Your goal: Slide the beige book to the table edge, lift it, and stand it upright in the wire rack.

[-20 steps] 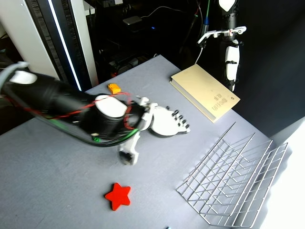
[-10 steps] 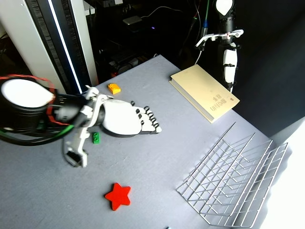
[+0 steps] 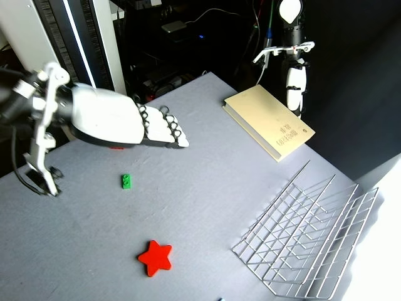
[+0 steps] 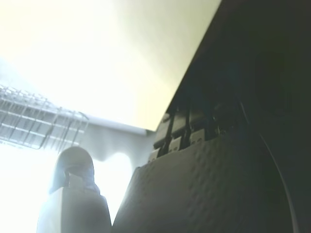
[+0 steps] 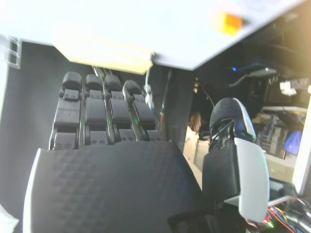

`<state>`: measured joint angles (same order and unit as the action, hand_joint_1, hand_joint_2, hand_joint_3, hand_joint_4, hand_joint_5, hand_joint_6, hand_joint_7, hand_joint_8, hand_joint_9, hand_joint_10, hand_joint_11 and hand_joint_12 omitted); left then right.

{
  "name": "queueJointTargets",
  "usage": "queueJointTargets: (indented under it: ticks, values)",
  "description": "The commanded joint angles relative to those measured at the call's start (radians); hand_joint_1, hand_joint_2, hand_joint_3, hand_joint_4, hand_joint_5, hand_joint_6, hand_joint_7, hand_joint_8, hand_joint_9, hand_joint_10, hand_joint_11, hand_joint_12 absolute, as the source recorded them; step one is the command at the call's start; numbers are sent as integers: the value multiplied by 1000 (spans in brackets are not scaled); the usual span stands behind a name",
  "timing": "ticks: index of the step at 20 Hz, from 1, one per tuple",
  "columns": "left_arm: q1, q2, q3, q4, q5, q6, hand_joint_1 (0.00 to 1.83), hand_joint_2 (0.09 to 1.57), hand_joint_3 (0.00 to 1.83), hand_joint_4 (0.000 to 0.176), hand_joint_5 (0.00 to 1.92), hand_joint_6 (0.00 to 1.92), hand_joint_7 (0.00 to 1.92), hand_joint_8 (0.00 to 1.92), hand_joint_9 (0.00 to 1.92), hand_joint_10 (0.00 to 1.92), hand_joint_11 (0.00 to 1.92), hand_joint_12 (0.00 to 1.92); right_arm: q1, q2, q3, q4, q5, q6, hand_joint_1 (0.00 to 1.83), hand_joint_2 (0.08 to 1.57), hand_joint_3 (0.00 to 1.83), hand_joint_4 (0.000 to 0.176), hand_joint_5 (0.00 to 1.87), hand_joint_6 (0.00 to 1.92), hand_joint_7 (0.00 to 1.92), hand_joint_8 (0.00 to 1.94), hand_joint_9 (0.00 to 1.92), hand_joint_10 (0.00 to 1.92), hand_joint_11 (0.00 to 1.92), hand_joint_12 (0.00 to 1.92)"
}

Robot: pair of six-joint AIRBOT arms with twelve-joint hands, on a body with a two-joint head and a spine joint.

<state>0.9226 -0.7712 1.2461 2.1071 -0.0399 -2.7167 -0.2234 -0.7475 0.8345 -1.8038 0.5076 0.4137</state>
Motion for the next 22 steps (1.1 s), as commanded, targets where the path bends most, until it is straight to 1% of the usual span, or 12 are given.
queueJointTargets:
  ticks: [1,3,5,6,10,17,20,21,22]
  values:
    - [2,-3,1,-9,72,-4,409,1024,0,0,0,0,0,0,0,0,0,0,15,2,-4,47,-3,-10,0,1093,1,0,4,1,0,0,0,0,0,0]
    - [3,-15,10,-14,80,-4,485,1008,0,0,0,0,0,0,0,0,0,0,13,1,-4,47,-12,-33,0,1096,2,0,17,6,8,3,1,0,3,1]
    - [3,-28,19,-25,90,-4,570,997,0,0,0,0,0,0,0,0,0,0,13,0,-5,47,-10,-36,0,1100,4,0,0,0,0,0,0,0,0,0]
    - [3,-33,22,-26,90,-4,675,983,0,0,0,0,0,0,0,0,0,0,14,-1,-6,47,-9,-36,0,1098,3,0,0,0,0,0,0,0,0,0]
    - [2,-53,35,-31,107,-4,803,981,0,0,0,0,0,0,0,0,0,0,14,-16,-6,47,-9,-41,0,1088,0,0,0,0,0,0,0,0,0,0]
    - [-16,-97,58,-39,122,-13,951,964,0,0,0,0,0,0,0,0,0,0,15,-16,-6,47,-9,-58,0,1080,0,0,0,0,0,0,0,0,0,0]
    - [-22,-108,65,-39,124,-13,1030,957,0,0,0,0,0,0,9,2,32,16,15,-16,-6,47,-9,-59,0,1080,0,0,1,0,0,0,0,0,0,0]
    - [-25,-110,67,-40,124,-13,1076,943,0,0,4,1,28,10,43,15,60,29,15,-16,-6,47,-9,-59,0,1083,0,0,0,0,0,0,0,0,0,0]
    - [-26,-110,67,-40,125,-13,1067,952,0,0,11,4,36,12,61,19,75,38,15,-16,-6,47,-10,-59,0,1080,0,0,0,0,0,0,0,0,0,0]
